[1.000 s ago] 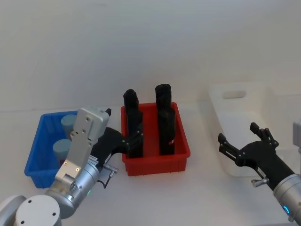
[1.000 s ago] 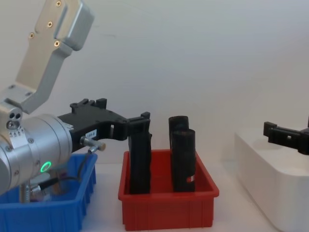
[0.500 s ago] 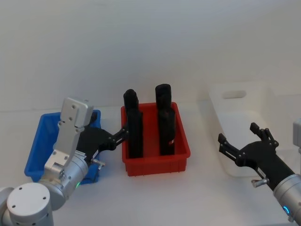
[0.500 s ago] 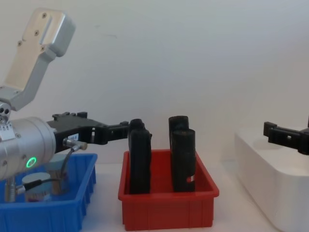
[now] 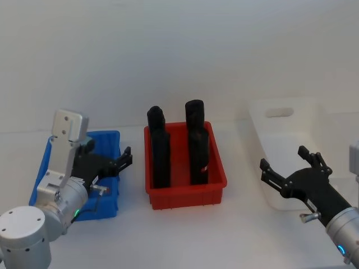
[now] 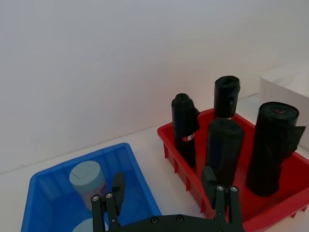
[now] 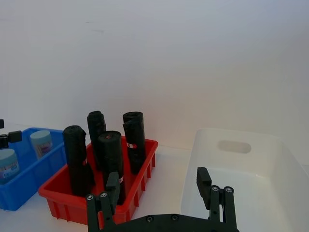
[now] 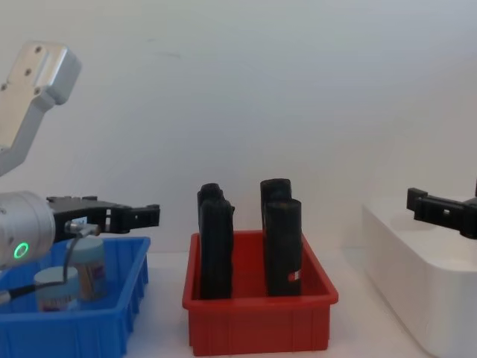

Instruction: Pick the cotton swabs from the blue box and place them into the white box.

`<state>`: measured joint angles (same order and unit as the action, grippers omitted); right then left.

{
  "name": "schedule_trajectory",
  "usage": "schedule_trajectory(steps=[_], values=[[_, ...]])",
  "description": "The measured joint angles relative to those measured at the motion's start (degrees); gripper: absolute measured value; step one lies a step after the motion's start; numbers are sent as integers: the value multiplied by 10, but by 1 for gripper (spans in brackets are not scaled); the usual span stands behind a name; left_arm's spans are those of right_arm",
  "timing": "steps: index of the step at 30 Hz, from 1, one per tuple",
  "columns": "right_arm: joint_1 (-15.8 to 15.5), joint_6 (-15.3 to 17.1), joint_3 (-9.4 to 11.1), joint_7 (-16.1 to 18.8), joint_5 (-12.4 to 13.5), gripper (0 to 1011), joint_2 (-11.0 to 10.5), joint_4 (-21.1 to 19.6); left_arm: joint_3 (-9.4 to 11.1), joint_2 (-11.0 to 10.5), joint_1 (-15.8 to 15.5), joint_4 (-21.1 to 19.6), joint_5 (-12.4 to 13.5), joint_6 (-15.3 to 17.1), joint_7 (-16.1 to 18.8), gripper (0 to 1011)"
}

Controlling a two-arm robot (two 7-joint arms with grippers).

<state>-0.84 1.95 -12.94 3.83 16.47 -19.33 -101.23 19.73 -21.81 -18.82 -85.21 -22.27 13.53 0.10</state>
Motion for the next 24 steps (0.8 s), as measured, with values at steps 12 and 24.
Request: schedule_trajectory(steps=[12,24], values=[[0,0,0,0,0,1002,0,0,-19,-4,-12,32,-23,33,10,1004],[0,0,0,0,0,1001,0,0,-30,-6,-21,63,-26,51,11,1004]])
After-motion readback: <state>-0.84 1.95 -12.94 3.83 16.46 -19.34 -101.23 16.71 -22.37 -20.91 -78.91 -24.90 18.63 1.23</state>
